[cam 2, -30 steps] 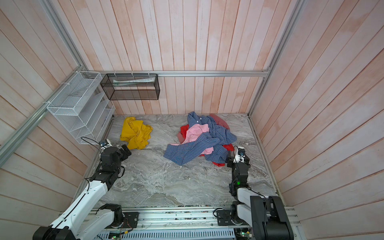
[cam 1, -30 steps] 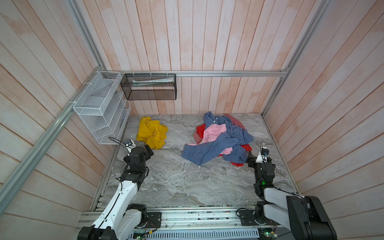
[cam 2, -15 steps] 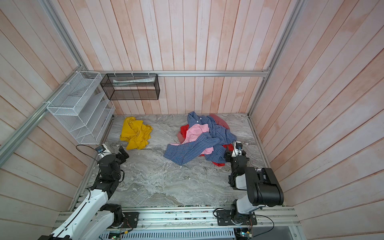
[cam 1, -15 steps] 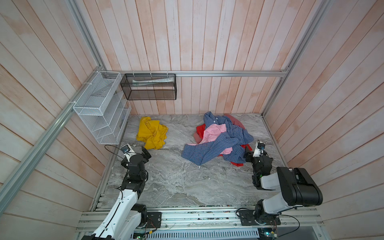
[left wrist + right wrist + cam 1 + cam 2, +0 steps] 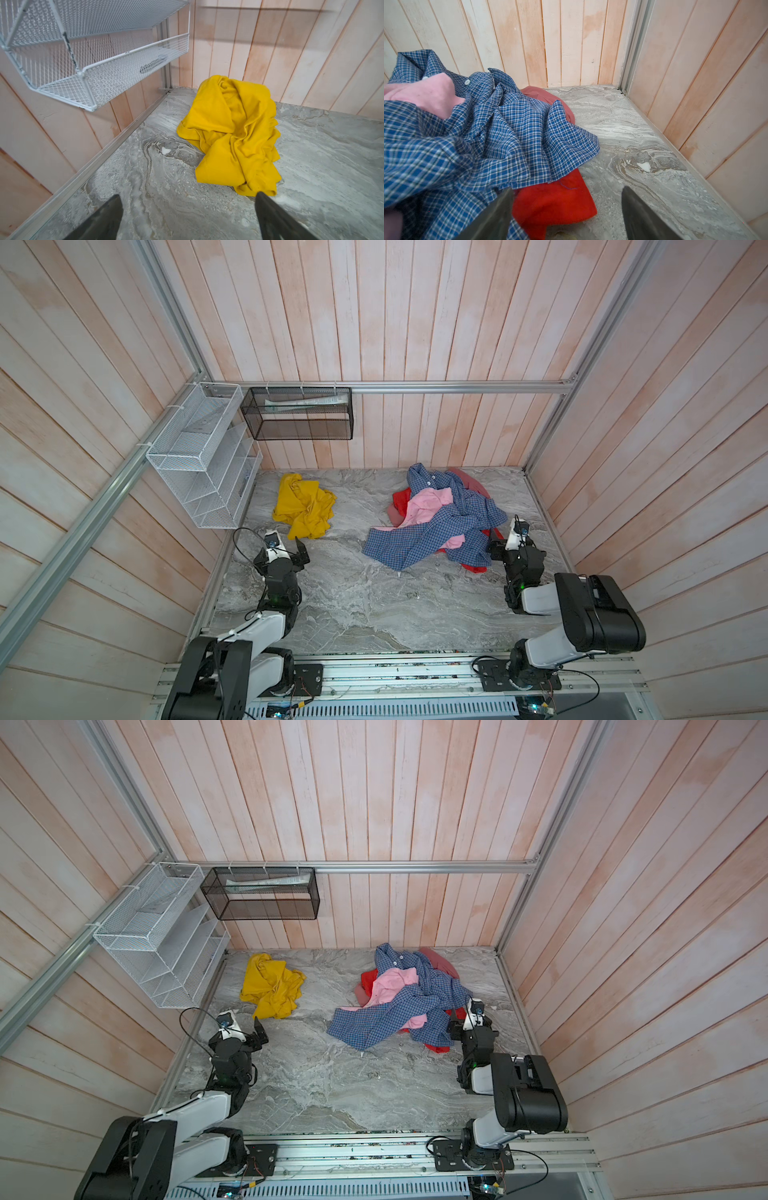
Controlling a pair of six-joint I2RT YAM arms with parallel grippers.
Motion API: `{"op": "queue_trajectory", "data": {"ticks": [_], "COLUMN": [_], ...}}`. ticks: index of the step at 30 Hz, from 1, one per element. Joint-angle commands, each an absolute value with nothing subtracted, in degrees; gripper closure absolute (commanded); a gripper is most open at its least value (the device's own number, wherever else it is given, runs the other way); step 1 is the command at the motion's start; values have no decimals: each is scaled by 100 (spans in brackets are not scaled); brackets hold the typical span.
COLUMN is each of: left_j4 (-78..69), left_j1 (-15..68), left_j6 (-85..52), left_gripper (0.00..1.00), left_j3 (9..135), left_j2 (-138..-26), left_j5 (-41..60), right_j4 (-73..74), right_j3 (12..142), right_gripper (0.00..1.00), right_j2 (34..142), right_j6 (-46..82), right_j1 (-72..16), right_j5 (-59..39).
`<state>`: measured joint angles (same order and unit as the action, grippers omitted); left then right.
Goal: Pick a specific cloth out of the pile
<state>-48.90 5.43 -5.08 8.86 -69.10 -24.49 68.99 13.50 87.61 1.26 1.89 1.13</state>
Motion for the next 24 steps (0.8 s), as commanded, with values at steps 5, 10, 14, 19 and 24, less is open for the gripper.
{"op": "queue_trajectory", "data": {"ticks": [5, 10, 14, 19, 24], "left_j4": [-6820, -7343, -7631, -6642, -6469], "left_j1": [426, 369, 352, 202, 97], "left_j6": [-258, -56, 65, -65, -141], "left_gripper": [0, 1, 2, 0, 0], "left_j3": [905, 1009, 1136, 1545, 1601], "left_j2": [-7841, -8541, -8988, -8890, -8839], "left_j5": [-2040, -1426, -1142, -989, -809], "right_j4": [6840, 6838, 6838, 6840, 6838], "right_j3": [1419, 1423, 1416, 1418, 1424], "right_gripper": [18, 18, 18, 18, 19], "right_j2": [8697, 8700, 8695, 8701, 8699], "right_j6": [96, 96, 93, 96, 99], "right_j1": [215, 219, 216, 211, 215], "right_j5": [41, 38, 38, 47, 43]}}
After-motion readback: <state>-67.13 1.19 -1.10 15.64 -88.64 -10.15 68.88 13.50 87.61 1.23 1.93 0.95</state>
